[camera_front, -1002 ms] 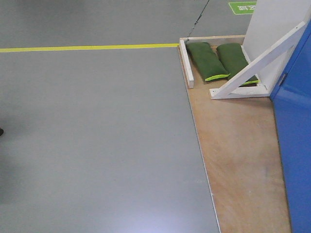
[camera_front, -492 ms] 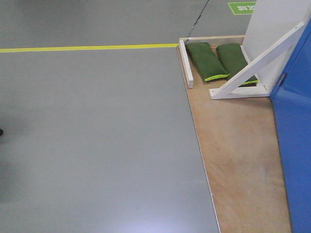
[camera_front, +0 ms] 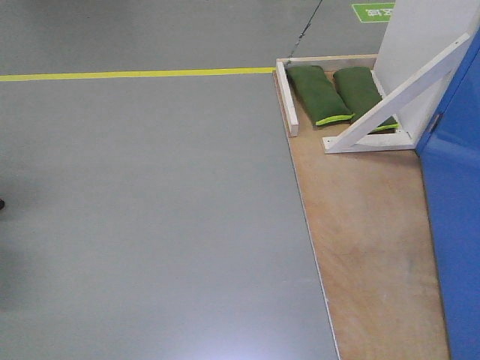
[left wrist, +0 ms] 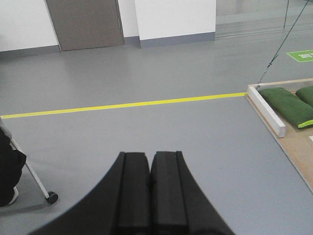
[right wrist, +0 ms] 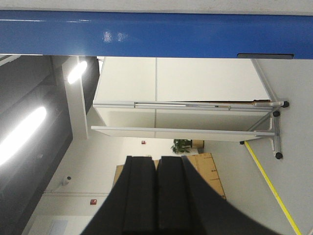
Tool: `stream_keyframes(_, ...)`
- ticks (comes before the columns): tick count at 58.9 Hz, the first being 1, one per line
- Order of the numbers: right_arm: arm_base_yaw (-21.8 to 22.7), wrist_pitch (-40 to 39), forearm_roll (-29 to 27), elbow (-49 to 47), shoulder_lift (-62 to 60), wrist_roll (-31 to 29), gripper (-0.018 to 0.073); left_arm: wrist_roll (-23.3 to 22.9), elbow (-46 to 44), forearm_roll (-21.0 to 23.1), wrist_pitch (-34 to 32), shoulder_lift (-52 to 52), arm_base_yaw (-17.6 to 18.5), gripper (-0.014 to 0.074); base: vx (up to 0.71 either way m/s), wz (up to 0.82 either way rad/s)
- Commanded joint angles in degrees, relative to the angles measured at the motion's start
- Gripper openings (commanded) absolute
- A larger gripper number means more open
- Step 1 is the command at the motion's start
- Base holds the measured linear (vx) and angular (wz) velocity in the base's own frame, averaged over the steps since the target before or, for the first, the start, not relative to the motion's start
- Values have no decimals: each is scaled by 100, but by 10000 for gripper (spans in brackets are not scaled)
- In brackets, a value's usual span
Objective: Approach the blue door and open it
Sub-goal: 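Pull the door handle toward the robot with the right gripper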
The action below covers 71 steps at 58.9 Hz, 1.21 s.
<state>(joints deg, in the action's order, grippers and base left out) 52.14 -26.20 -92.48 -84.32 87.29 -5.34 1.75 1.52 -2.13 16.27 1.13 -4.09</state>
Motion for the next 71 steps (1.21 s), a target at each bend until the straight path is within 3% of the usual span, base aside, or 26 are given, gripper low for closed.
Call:
stream_keyframes(1,-177,1812,257,-215,-167,150,2,-14,7,42,-495,35,-15,70,0,-1)
stream_keyframes(61,-211,6581,213,-215,-32,152,2,-14,7,42,-495,35,-15,70,-1,-5)
stream_keyframes(71,-541,6667,202,-215,98,152,2,-14,7,42,-495,35,-15,70,-3,-22)
